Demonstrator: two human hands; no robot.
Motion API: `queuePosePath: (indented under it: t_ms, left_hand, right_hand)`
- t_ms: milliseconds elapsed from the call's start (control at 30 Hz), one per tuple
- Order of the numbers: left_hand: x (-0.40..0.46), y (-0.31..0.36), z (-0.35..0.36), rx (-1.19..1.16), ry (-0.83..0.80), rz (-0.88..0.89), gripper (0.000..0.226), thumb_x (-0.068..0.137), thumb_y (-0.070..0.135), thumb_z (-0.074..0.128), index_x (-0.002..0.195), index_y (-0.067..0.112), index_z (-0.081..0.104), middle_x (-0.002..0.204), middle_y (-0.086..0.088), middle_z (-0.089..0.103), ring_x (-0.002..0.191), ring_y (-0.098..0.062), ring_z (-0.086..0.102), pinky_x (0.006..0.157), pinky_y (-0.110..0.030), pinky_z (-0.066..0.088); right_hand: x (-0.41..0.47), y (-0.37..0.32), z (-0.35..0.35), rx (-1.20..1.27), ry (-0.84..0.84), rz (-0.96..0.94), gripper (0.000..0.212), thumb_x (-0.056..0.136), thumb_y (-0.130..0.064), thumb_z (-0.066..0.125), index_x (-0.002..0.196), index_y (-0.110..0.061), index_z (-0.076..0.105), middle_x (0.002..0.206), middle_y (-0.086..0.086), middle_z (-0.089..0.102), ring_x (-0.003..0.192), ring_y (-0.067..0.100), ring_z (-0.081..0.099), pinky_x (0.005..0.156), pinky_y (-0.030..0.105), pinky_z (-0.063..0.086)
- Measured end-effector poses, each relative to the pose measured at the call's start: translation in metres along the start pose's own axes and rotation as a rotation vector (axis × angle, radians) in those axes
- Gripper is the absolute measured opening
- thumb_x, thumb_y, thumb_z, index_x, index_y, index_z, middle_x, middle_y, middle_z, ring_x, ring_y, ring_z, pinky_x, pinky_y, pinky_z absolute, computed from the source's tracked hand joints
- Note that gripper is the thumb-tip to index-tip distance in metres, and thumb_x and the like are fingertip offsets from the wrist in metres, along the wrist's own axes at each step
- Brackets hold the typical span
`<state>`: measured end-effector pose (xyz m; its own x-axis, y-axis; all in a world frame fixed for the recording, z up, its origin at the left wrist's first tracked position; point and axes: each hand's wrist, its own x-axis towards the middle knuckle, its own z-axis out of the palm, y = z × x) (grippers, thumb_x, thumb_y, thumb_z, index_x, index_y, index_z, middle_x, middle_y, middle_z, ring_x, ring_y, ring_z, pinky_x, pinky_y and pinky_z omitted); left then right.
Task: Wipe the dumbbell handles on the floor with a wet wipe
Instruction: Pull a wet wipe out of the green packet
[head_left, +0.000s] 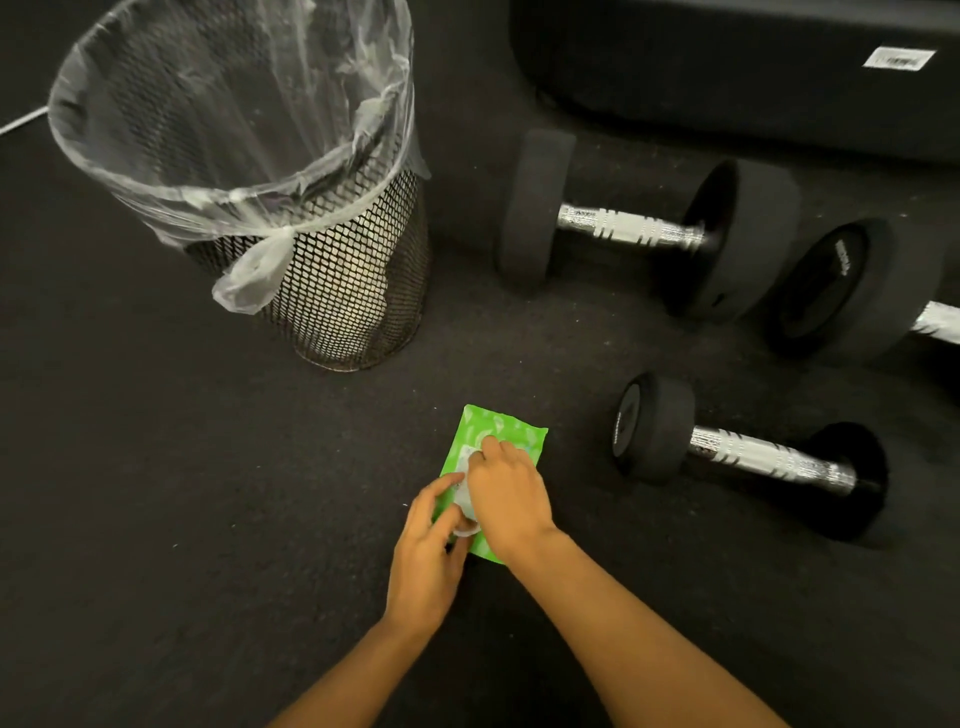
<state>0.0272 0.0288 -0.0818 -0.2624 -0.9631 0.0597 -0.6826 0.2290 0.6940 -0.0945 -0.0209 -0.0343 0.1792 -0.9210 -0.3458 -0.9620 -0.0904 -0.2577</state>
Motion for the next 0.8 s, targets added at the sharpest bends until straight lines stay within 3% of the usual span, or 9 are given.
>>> queuePosePath:
  t_ms: [67,133,233,333,400,467,600,700,800]
  left_hand:
    - [0.000,0.000,-0.001,-0.019,-0.001,-0.001,0.031,0.067,-0.006,0.076,0.086,0.015,0.064,0.131,0.010,0.043,0.117,-0.009,0.048,0.089,-0.023,0.047]
    - [0.000,-0.001,-0.001,-0.006,-0.005,0.011,0.026,0.068,-0.005,0.076,0.081,0.013,0.062,0.133,0.009,0.044,0.116,-0.011,0.051,0.087,-0.021,0.049]
    - [0.002,0.002,-0.002,0.006,-0.001,0.026,0.035,0.068,-0.005,0.076,0.080,0.020,0.055,0.134,0.008,0.043,0.115,-0.010,0.051,0.084,-0.021,0.050]
    - [0.002,0.005,-0.002,-0.012,0.019,0.017,0.045,0.066,-0.006,0.076,0.087,0.028,0.055,0.134,0.008,0.041,0.116,-0.008,0.048,0.085,-0.025,0.050]
    - [0.001,0.006,-0.002,-0.011,0.018,-0.002,0.045,0.066,-0.006,0.077,0.097,0.024,0.063,0.135,0.008,0.041,0.118,-0.010,0.047,0.089,-0.028,0.049]
    - [-0.001,0.004,0.000,-0.002,0.010,-0.018,0.044,0.066,-0.007,0.077,0.101,0.017,0.066,0.135,0.008,0.041,0.120,-0.012,0.048,0.090,-0.030,0.049]
    - [-0.002,0.001,0.002,0.004,0.007,-0.059,0.047,0.067,-0.007,0.076,0.101,0.021,0.063,0.135,0.009,0.044,0.114,-0.018,0.056,0.080,-0.037,0.056]
    - [-0.002,0.003,0.003,0.009,0.011,-0.054,0.049,0.065,-0.006,0.077,0.089,0.029,0.052,0.135,0.007,0.046,0.111,-0.019,0.059,0.076,-0.036,0.057]
    - [-0.004,0.004,0.004,0.005,-0.002,-0.071,0.051,0.064,-0.005,0.078,0.083,0.030,0.047,0.136,0.007,0.044,0.103,-0.018,0.062,0.074,-0.025,0.054]
  right_hand:
    - [0.006,0.008,-0.002,0.200,-0.032,0.054,0.023,0.089,-0.011,0.051,0.109,-0.002,0.058,0.116,0.012,0.050,0.106,0.027,0.051,0.087,0.033,0.039]
    - [0.012,0.019,-0.006,0.437,-0.084,0.102,0.014,0.084,-0.011,0.056,0.090,-0.001,0.065,0.096,0.011,0.057,0.090,0.024,0.056,0.073,0.028,0.040]
    - [0.016,0.029,-0.013,0.585,-0.183,0.123,0.010,0.079,-0.011,0.061,0.079,-0.002,0.067,0.076,0.003,0.058,0.076,0.016,0.055,0.059,0.024,0.037]
    - [0.009,0.021,-0.012,0.483,-0.128,0.128,0.017,0.081,-0.020,0.064,0.090,-0.005,0.064,0.096,0.007,0.058,0.090,0.023,0.058,0.074,0.029,0.044]
    - [0.004,0.012,-0.007,0.364,-0.093,0.158,0.029,0.086,-0.027,0.063,0.105,-0.006,0.060,0.112,0.007,0.051,0.101,0.026,0.055,0.081,0.034,0.043]
    - [0.004,0.008,-0.004,0.354,-0.086,0.194,0.029,0.088,-0.026,0.061,0.109,-0.005,0.060,0.116,0.009,0.050,0.104,0.028,0.054,0.083,0.035,0.043]
    - [0.014,0.024,-0.017,0.545,-0.201,0.158,0.012,0.083,-0.021,0.068,0.080,-0.010,0.067,0.085,0.006,0.061,0.085,0.017,0.058,0.068,0.023,0.039]
    - [0.020,0.036,-0.030,0.621,-0.326,0.129,0.008,0.082,-0.017,0.068,0.079,-0.010,0.070,0.080,0.000,0.061,0.079,0.009,0.054,0.065,0.020,0.042]
    - [0.022,0.046,-0.040,0.889,-0.425,0.156,0.017,0.085,-0.007,0.063,0.068,-0.011,0.062,0.076,0.005,0.059,0.071,0.012,0.056,0.071,0.031,0.051]
